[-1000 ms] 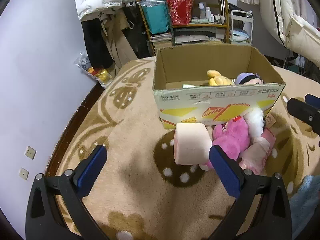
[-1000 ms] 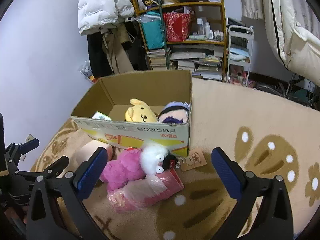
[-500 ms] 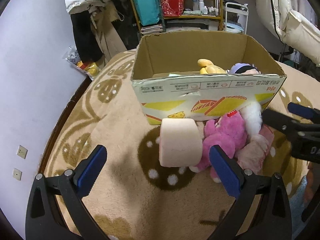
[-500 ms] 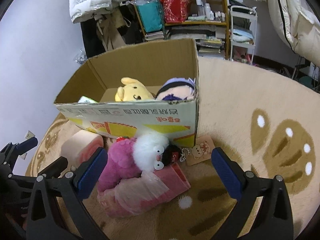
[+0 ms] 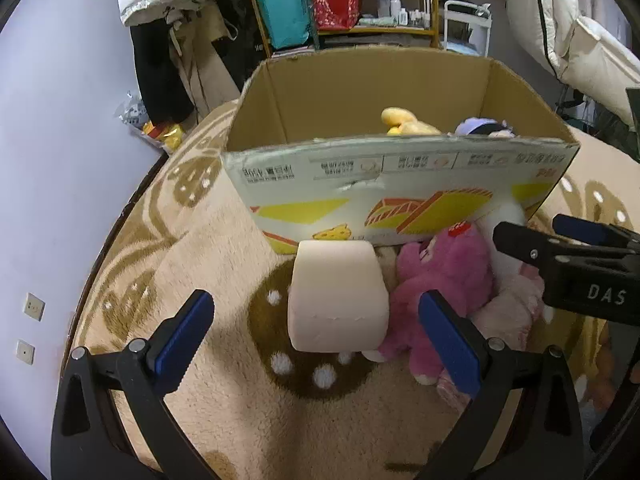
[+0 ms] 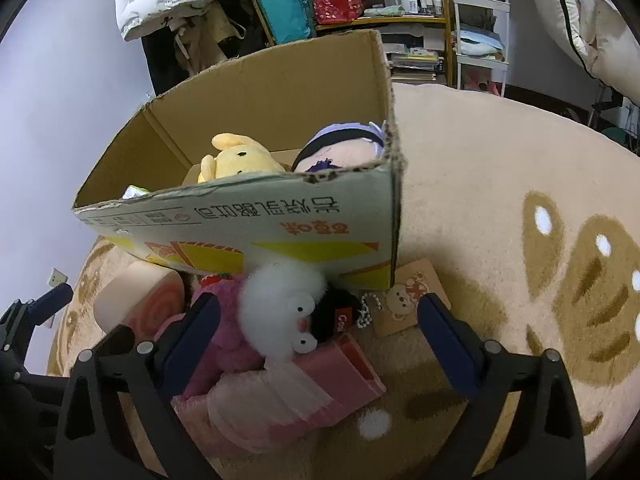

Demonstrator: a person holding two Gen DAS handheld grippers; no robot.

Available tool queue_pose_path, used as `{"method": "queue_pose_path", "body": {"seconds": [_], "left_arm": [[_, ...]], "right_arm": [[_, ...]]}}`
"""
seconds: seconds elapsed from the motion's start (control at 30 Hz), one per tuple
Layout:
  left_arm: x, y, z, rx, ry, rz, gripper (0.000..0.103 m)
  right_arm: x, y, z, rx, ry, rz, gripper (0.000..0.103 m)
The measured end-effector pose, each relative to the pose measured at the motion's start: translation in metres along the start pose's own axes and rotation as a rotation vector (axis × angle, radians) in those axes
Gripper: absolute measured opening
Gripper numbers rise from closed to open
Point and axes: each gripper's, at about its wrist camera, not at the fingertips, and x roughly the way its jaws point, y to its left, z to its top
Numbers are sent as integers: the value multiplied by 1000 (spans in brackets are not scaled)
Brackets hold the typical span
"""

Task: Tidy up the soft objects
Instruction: 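Move the left tool toward the pink-and-white roll cushion while the right tool approaches the white-haired black plush, then close the left gripper on the roll cushion while the right gripper closes on the white-haired plush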

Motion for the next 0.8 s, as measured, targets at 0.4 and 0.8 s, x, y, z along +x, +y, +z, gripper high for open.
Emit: {"method": "queue_pose_path", "body": {"seconds": [0.4, 0.8], "left_arm": [[25, 2, -2, -5, 78, 49, 101], [33, 14, -4, -53, 106, 15, 97]], "right_arm": [[14, -14, 0, 34, 24, 11, 80], [22, -9, -3, 13, 49, 74, 58]]}}
